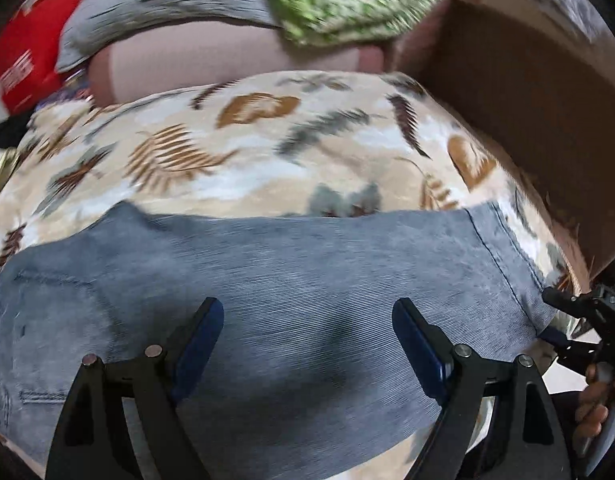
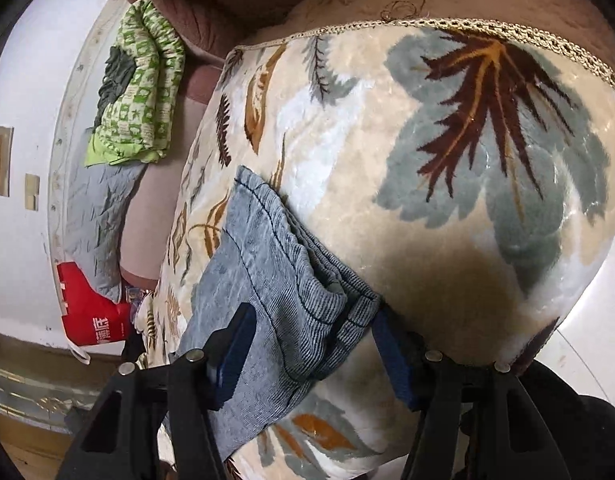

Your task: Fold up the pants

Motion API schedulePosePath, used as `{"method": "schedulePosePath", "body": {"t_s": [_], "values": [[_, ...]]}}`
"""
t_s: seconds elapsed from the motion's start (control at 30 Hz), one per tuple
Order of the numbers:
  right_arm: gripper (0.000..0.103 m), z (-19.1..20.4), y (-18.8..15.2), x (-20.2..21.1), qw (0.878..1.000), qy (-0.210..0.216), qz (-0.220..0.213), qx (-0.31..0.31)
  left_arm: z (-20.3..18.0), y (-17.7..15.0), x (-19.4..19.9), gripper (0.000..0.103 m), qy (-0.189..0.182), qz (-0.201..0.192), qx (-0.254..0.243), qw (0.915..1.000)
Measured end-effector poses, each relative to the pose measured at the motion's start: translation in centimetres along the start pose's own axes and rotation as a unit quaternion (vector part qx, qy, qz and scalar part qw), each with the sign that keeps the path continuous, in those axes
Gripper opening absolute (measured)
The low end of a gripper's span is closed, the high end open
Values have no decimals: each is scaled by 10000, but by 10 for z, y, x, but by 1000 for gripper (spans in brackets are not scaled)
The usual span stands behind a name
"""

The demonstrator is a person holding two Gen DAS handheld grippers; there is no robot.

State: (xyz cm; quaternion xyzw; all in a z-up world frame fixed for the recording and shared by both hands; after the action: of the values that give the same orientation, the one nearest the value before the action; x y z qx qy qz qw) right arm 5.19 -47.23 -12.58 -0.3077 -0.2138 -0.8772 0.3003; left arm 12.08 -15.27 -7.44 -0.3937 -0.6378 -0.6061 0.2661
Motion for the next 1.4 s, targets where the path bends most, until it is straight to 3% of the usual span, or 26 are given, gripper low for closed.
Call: {"method": "schedulePosePath", "body": {"t_s": [0.2, 0.73, 0.93, 1.0, 1.07, 1.13, 1.2, 1.23, 1.33, 1.4], "values": [[64, -2, -1, 0, 9999, 122, 32, 42, -25, -6, -25, 86, 229, 252, -336, 9989], [64, 0, 0, -1, 9999, -9, 115, -55, -26, -17, -45, 86, 312, 535, -498, 9968], [64, 0, 5, 9, 9997, -203, 47, -122, -26, -2, -17, 87, -43, 162, -228, 9996], [64, -2, 8, 5, 9995, -253, 83, -148, -33, -5, -25, 87, -32, 338, -375, 9987], [64, -2, 9, 1, 9994, -318, 110, -117, -39, -17, -41, 87, 230, 601, -718, 9953], [58, 2, 9, -1, 9990, -407, 157, 47, -40, -29, -54, 87, 409, 675, -875, 9930], [38, 0, 10, -3, 9981, -567, 208, 119, -39, -29, -53, 88, 417, 555, -863, 9938], [37, -2, 10, -3, 9980, -574, 243, 89, -39, -29, -53, 88, 415, 568, -855, 9939], [38, -2, 10, -3, 9978, -567, 323, 121, -37, -29, -52, 88, 382, 629, -833, 9938], [48, -1, 10, -3, 9978, -560, 323, 112, -34, -27, -49, 88, 355, 643, -736, 9946]]}}
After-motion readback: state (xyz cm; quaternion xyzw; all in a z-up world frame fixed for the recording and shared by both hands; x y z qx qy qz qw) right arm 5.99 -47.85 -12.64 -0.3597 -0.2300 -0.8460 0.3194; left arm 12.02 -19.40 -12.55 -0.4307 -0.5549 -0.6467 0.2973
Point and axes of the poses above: each gripper's, at about its wrist camera, not at the fingertips, and x roughly against the way its jaws point, z to its left, y to its top, the point moved 7 cm from there along -x, roughly the way its jaws point, and after that the axes turned 3 degrees about x, right-handed, at the moved point
